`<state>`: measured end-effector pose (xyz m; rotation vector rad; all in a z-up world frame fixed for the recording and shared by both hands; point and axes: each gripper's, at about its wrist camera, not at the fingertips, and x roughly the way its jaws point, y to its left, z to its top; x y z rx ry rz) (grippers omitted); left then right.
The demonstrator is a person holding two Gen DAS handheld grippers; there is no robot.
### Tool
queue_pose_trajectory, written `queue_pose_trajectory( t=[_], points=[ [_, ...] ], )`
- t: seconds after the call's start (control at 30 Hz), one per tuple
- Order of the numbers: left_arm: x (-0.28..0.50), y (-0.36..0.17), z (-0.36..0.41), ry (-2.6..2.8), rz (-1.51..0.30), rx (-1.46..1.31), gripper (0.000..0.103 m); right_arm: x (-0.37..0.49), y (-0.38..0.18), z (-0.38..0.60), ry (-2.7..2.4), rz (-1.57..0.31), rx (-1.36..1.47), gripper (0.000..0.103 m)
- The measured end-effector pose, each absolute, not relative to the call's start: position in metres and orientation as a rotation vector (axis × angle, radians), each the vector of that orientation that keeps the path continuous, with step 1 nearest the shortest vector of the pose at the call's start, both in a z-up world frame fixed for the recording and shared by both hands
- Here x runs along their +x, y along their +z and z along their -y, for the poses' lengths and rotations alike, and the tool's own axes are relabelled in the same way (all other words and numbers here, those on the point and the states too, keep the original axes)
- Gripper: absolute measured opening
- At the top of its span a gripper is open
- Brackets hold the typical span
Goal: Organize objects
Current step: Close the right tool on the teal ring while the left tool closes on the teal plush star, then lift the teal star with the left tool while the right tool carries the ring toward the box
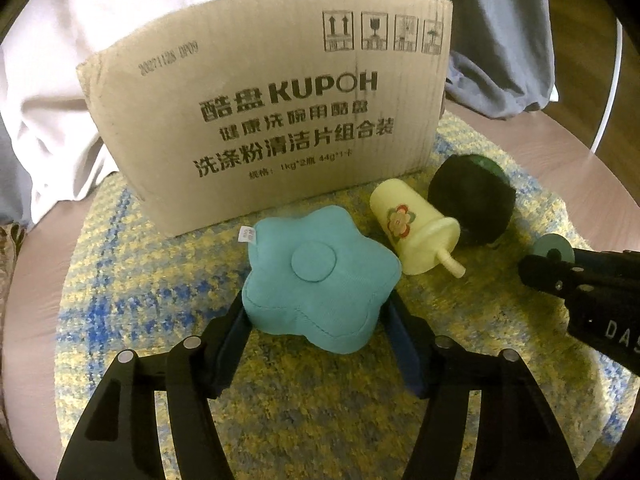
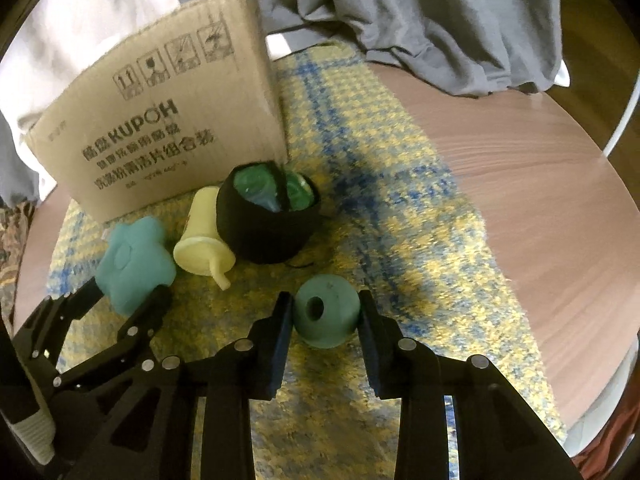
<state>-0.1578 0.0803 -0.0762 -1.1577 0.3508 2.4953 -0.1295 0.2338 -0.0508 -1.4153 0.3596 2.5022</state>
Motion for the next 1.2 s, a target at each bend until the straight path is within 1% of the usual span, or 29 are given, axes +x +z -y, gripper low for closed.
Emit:
queue_pose_trajectory(
  t=[0.23, 0.3, 0.37, 1.2],
  points=[
    [-0.154, -0.057, -0.085, 2.518, -0.335, -1.113, 0.063, -0.119, -0.026, -0.231, 2.541, -0.319, -1.330, 0.032],
    [-0.149, -0.050, -0.076, 2.529, -0.331, -1.100, 0.063, -0.118, -0.020, -0.231, 2.552, -0.317, -1.315, 0.032],
    [-0.154, -0.046, -0.090, 2.537, -0.331, -1.092, 0.063, -0.115, -0.014, -0.230, 2.561, -0.315, -1.302, 0.032],
    [-0.148, 0.027, -0.067, 2.634, -0.256, -0.970, 0.063, -0.101, 0.053, -0.209, 2.682, -0.251, -1.138, 0.032]
  ],
)
